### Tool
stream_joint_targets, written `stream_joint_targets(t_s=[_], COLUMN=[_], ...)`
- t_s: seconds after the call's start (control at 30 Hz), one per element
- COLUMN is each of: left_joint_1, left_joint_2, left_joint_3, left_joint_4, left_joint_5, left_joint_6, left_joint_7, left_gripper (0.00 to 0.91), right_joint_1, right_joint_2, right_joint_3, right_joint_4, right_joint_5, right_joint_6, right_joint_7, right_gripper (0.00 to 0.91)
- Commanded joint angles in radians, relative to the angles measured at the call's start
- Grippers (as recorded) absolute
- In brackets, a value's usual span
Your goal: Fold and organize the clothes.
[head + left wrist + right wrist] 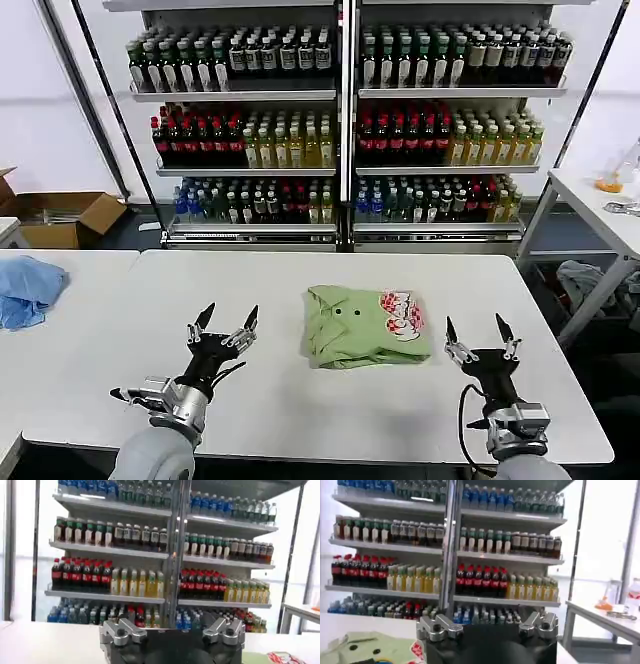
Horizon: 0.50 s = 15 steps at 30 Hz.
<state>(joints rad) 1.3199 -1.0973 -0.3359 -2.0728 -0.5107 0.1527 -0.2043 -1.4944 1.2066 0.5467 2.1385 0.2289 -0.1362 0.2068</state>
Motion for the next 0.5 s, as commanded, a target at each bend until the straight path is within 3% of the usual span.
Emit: stream_joint_targets(t_s=[0.03,0.5], left_joint_1=[0.002,0.023], left_joint_2=[0.005,0.002], left_joint_3=[0.011,0.008], left_joint_4=[-0.005,-0.018], left_joint_5=[0.051,0.063], left_joint_6=[-0.014,-0.025], left_joint_7=[0.010,0.033], left_gripper=[0.907,0.907], right_joint_1=[-0.093,-0.090], right_joint_2=[0.016,0.026], right_joint_3=[0.051,0.037], right_joint_4=[0.093,0.096], right_joint_5=[-0.012,-0.043], right_joint_6=[0.014,0.018], right_joint_7=[0.008,0.015], right_gripper=[0.907,0.907])
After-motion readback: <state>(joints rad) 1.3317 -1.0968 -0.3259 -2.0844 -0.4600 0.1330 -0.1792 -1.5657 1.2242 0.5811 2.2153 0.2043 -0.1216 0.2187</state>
